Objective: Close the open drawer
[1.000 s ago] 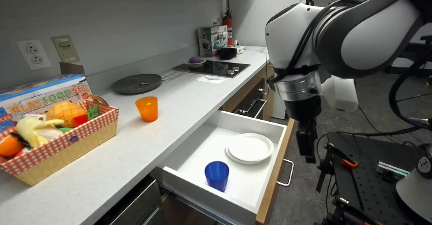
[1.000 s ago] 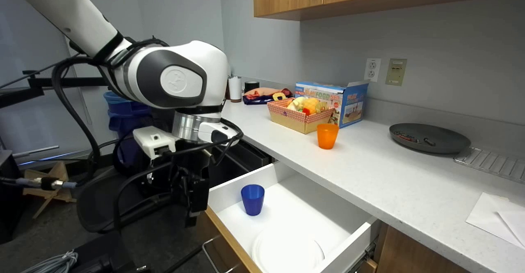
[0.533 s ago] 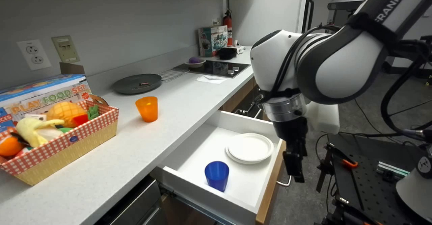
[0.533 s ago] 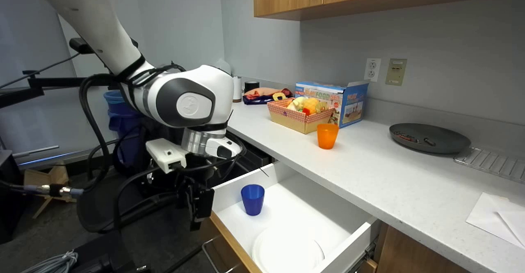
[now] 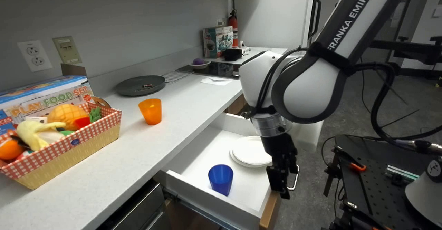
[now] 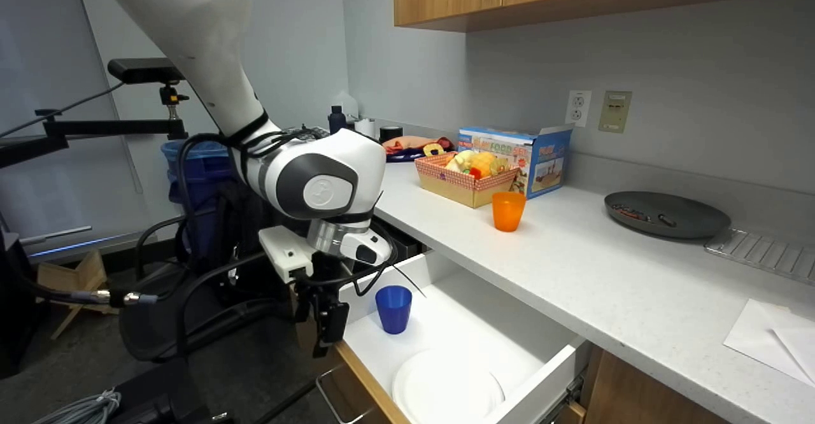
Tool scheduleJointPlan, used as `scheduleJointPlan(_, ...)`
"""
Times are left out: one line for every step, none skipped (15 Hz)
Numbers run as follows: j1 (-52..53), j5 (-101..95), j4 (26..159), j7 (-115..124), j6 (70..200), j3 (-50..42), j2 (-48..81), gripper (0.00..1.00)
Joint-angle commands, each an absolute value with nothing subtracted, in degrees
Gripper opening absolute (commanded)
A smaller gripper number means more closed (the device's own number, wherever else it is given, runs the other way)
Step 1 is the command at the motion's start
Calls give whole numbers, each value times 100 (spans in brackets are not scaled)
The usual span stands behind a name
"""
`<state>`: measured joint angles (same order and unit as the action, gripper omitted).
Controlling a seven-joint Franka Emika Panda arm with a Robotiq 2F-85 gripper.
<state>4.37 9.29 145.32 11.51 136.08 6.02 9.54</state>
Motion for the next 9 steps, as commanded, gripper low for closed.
scheduleJointPlan(467,1159,14068,1096,13843,593,1426,100)
scheduleJointPlan(475,1148,13971,1133,13904,587,1509,100)
scheduleJointPlan(484,1130,13874,1170,13949,582,1592,100)
scheduleJointPlan(500,1094,13779,1218,14015,575,1675,100)
scheduleJointPlan(524,1096,13704,1265,14055,589,1728,100)
scheduleJointPlan(562,1122,13643,1330,14111,619,1772,100)
scheduleJointPlan(569,1124,13548,1362,14139,616,1839,100)
scheduleJointPlan(570,1104,13444,1381,14164,598,1915,100)
scheduleJointPlan(583,1064,13331,1421,14197,569,2002,100)
